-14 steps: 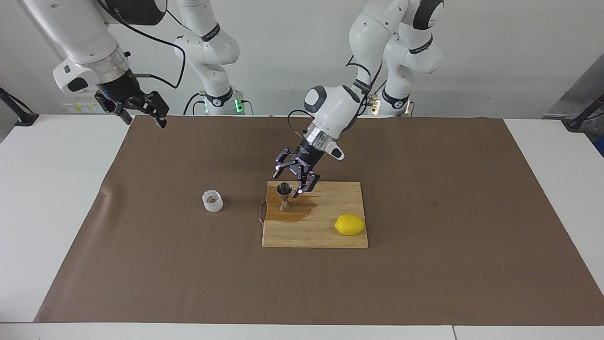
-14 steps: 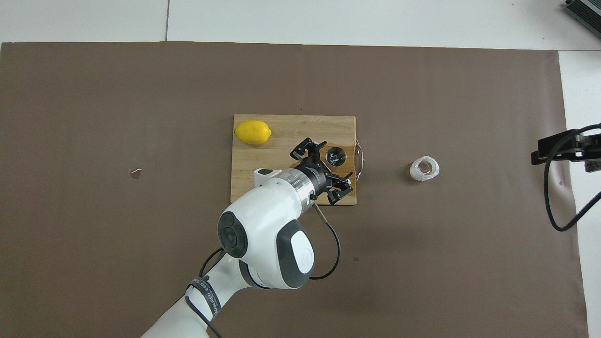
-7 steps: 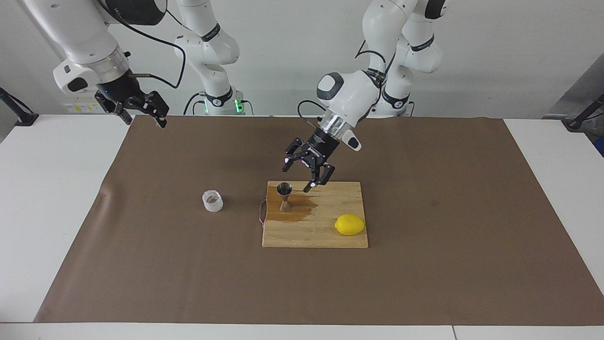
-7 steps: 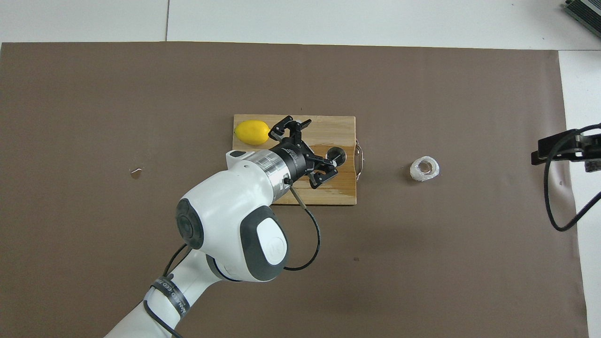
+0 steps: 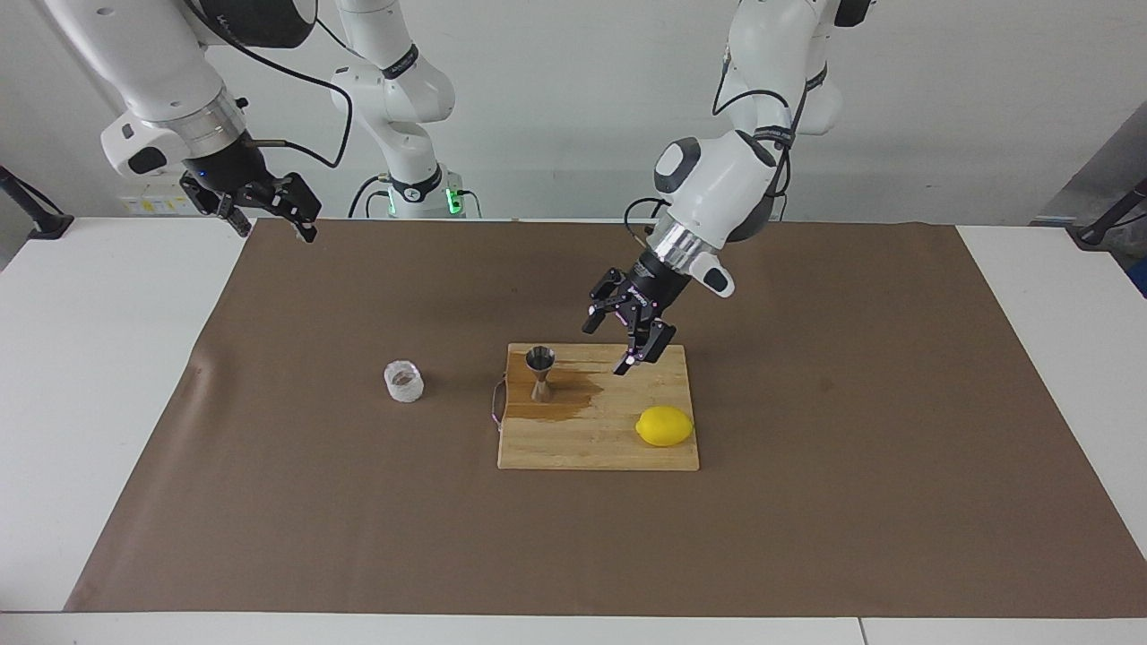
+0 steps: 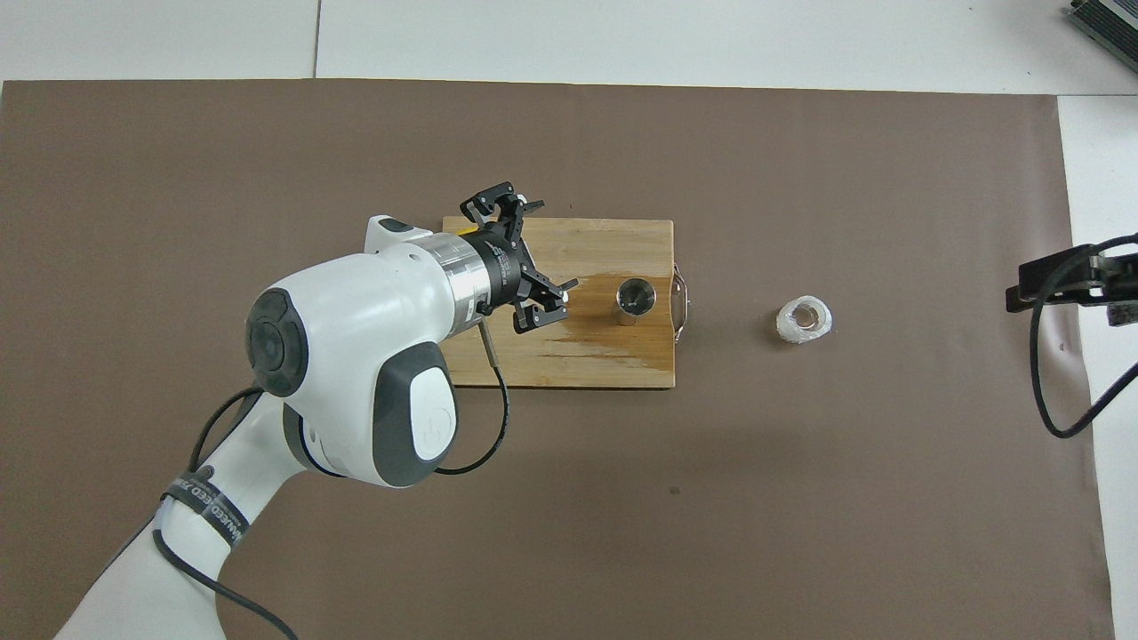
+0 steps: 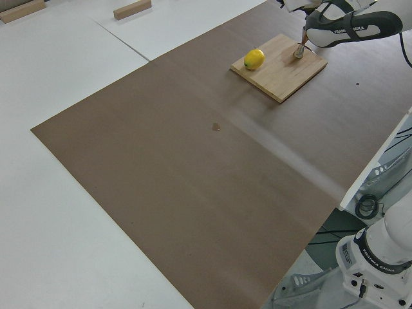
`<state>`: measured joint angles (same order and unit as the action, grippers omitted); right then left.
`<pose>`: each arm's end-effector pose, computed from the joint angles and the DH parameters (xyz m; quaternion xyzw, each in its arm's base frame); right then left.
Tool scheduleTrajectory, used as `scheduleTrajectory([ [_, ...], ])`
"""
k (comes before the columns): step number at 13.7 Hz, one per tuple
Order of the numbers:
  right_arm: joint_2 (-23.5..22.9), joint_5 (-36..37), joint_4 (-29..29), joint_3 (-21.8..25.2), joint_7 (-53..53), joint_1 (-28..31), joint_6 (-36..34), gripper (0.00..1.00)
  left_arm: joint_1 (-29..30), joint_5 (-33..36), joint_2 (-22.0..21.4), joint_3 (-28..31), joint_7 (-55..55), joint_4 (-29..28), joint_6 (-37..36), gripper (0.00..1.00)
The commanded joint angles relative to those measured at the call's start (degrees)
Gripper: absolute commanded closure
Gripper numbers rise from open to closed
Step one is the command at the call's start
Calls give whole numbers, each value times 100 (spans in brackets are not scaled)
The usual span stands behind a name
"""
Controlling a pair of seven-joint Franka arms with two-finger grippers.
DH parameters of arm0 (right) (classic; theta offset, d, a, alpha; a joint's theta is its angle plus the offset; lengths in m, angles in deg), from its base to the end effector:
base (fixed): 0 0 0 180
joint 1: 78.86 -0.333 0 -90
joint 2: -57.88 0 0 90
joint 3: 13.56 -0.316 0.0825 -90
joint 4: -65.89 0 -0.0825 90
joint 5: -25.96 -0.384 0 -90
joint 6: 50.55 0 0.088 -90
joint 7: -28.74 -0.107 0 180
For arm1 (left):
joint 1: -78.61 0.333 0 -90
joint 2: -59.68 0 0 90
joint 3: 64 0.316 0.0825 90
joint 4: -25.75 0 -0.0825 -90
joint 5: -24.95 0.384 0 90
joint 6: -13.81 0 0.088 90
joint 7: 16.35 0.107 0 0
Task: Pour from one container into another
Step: 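Withdraw the left gripper from the board past the lemon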
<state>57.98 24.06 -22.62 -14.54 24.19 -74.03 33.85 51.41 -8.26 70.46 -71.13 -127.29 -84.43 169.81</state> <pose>0.5428 -0.0327 0.6294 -0.9966 0.0721 0.0351 0.0163 0.5440 -0.3418 0.4594 0.5798 0.7360 -0.1051 0.3334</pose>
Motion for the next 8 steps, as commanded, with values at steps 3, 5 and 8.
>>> scheduleTrajectory([
  [3, 60, 14, -17, -33, 24, 44, -318, 0, 505, 1070, -93, -25, 221, 234, -755, 0],
  [5, 86, 6, -113, -33, 1002, 53, -266, 0, 777, 1089, -93, -25, 711, 252, -773, 0],
  [8, 481, -178, -954, -25, 2558, 62, 285, 0, 1145, 1167, -215, 10, 1626, 322, -1263, 0],
])
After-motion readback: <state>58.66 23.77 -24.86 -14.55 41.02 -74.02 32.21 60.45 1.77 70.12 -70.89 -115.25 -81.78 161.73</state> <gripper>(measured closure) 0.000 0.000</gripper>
